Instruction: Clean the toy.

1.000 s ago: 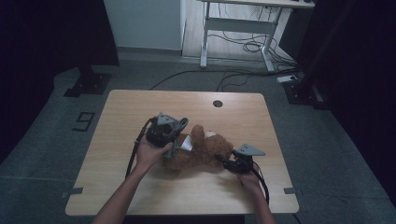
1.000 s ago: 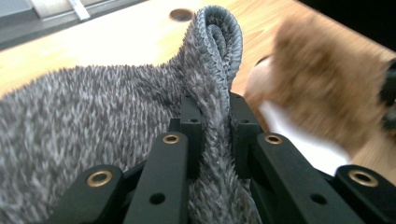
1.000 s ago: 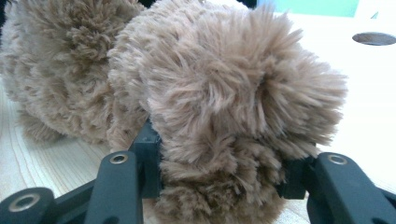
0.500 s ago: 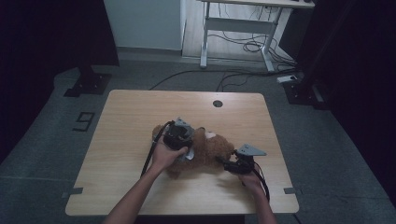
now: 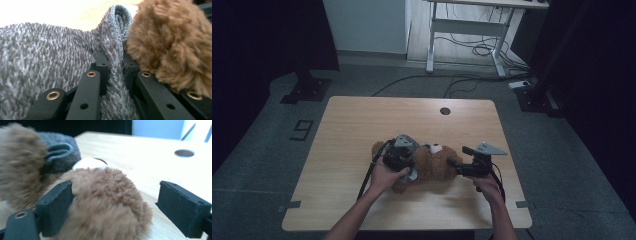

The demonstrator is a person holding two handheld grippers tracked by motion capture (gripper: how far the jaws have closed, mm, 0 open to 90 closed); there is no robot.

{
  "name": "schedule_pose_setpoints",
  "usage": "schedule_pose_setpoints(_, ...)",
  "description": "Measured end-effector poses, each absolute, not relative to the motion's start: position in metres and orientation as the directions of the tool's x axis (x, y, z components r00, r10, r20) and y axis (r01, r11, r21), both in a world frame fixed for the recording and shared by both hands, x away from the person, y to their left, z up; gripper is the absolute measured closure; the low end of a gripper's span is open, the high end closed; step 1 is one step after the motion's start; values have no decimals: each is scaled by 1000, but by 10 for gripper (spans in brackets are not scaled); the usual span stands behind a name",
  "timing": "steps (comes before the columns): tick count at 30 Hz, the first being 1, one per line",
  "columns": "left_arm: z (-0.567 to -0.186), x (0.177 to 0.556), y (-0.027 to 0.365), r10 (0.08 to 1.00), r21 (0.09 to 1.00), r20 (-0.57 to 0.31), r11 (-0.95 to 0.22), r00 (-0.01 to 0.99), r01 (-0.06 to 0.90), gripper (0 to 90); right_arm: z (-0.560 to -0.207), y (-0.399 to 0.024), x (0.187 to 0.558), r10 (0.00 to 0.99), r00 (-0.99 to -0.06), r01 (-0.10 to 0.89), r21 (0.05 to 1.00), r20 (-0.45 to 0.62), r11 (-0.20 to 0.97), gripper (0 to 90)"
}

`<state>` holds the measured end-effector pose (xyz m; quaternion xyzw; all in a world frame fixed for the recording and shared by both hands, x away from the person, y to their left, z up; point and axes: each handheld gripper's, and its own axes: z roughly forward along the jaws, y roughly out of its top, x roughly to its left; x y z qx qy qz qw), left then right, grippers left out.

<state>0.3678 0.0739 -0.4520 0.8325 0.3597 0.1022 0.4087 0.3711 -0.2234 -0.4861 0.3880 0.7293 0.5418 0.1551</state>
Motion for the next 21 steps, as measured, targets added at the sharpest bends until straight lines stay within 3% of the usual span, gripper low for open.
schedule_pose_setpoints(8, -455, 356, 85, 678, 769, -154, -374, 719, 518, 792, -496, -210, 380, 679, -680, 511, 844, 278, 165, 0)
schedule_pose_setpoints(13, -461, 340, 87, 675, 779, -138, -377, 724, 501, 792, -509, -206, 377, 650, -696, 543, 816, 306, 199, 0)
schedule_pose_setpoints(15, -464, 334, 89, 676, 783, -132, -378, 725, 494, 792, -518, -202, 376, 631, -702, 564, 799, 331, 210, 50)
schedule_pose_setpoints(16, -468, 328, 92, 682, 791, -118, -374, 721, 483, 793, -524, -198, 372, 588, -729, 558, 801, 350, 215, 172)
schedule_pose_setpoints(17, -468, 328, 92, 682, 791, -118, -374, 721, 483, 793, -524, -198, 372, 588, -729, 558, 801, 350, 215, 172)
schedule_pose_setpoints(18, -472, 325, 95, 683, 799, -115, -368, 722, 475, 794, -527, -195, 367, 581, -750, 525, 819, 316, 232, 305)
schedule_pose_setpoints(21, -474, 328, 97, 686, 810, -120, -351, 718, 470, 795, -526, -192, 364, 602, -748, 498, 836, 280, 229, 439)
